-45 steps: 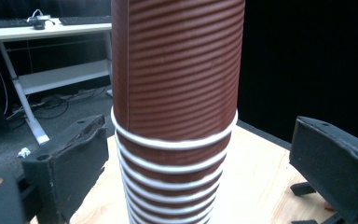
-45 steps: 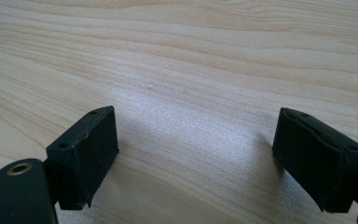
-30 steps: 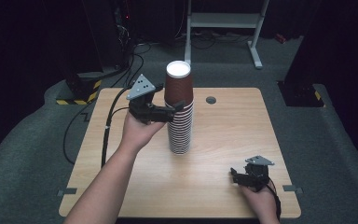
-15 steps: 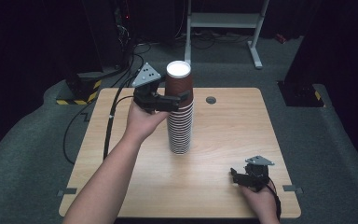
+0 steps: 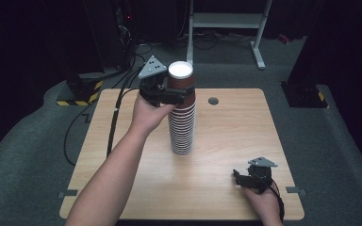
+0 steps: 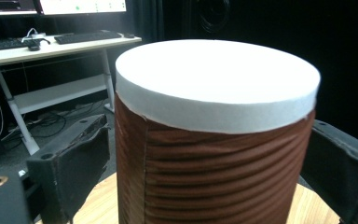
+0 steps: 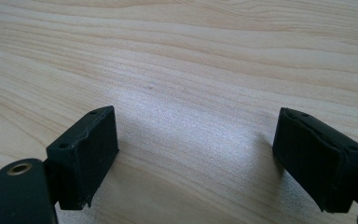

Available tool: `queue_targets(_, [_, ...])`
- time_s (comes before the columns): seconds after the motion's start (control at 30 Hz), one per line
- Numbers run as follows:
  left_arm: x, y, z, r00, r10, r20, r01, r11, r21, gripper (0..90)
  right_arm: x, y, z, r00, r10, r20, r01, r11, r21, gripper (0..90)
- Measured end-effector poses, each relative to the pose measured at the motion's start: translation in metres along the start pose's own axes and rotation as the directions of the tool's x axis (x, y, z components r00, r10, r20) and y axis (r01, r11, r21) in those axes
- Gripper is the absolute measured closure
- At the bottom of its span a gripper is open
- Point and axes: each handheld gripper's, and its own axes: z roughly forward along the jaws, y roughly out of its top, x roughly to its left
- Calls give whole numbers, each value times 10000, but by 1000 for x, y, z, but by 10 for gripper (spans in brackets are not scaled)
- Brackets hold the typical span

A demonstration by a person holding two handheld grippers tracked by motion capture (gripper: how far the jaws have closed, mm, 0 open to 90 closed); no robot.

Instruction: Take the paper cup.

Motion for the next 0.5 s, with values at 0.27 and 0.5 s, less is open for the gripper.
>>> queue_targets(0.27, [3, -1, 1, 10000, -63, -23, 63, 10000, -54, 86, 0, 0, 0, 10000, 18, -4, -18, 10000, 2, 136])
queue_targets(0.5, [2, -2, 0, 9999, -65, 121, 67, 9998, -178, 156, 0, 0, 0, 10000, 14, -3, -14, 10000, 1, 136])
